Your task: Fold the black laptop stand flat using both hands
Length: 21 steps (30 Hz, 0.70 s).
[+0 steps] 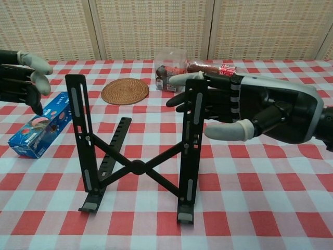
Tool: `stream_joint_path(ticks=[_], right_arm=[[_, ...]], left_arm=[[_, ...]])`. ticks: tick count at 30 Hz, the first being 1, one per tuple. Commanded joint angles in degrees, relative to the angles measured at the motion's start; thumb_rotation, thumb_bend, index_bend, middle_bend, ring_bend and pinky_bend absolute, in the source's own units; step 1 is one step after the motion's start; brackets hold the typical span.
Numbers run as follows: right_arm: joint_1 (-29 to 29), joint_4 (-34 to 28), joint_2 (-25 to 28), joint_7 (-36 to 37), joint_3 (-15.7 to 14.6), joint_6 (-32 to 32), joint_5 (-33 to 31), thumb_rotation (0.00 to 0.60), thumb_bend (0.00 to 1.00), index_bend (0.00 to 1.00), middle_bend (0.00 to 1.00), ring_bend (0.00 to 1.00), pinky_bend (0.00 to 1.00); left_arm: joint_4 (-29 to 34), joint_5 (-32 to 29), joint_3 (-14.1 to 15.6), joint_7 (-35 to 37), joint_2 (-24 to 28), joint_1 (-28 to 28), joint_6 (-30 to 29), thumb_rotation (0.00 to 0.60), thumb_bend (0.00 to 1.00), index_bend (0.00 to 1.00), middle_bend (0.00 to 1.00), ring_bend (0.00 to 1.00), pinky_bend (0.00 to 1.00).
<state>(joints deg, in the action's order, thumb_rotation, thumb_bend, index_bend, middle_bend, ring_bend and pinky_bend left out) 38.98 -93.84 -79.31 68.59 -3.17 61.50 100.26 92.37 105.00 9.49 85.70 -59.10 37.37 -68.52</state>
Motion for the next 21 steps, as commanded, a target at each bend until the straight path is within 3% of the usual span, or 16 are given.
stream_joint_path(ticks=[1,9,21], right_arm=[[0.2,0.7,-0.8,0.5,-0.3,0.2,-0.5,0.6,0.19,0.12,0.2,0.12,0.09],[0.7,0.3,-0.9,1.8,-2.1,2.1,1.6,0.6,0.19,0.12,0.2,0.12,0.09],[1.3,-3.3,0.1,0.1,-5.5,4.8,5.6,0.6,0.19,0.12,0.21,0.12,0.09]], left_arm=[[0.5,0.5,0.6,-0.3,0.3,-0.1,-0.6,0.11,0.17,0.33,0.41,0.42,0.36],[1.2,0.8,1.8,-2.1,1.3,-0.7,-2.4,0.117,0.17,0.33,0.41,0.42,0.36],[-0.7,-5.0,0.6,-4.6,1.1,-3.4,-3.9,0.12,0.17,0.33,0.41,0.42,0.36]])
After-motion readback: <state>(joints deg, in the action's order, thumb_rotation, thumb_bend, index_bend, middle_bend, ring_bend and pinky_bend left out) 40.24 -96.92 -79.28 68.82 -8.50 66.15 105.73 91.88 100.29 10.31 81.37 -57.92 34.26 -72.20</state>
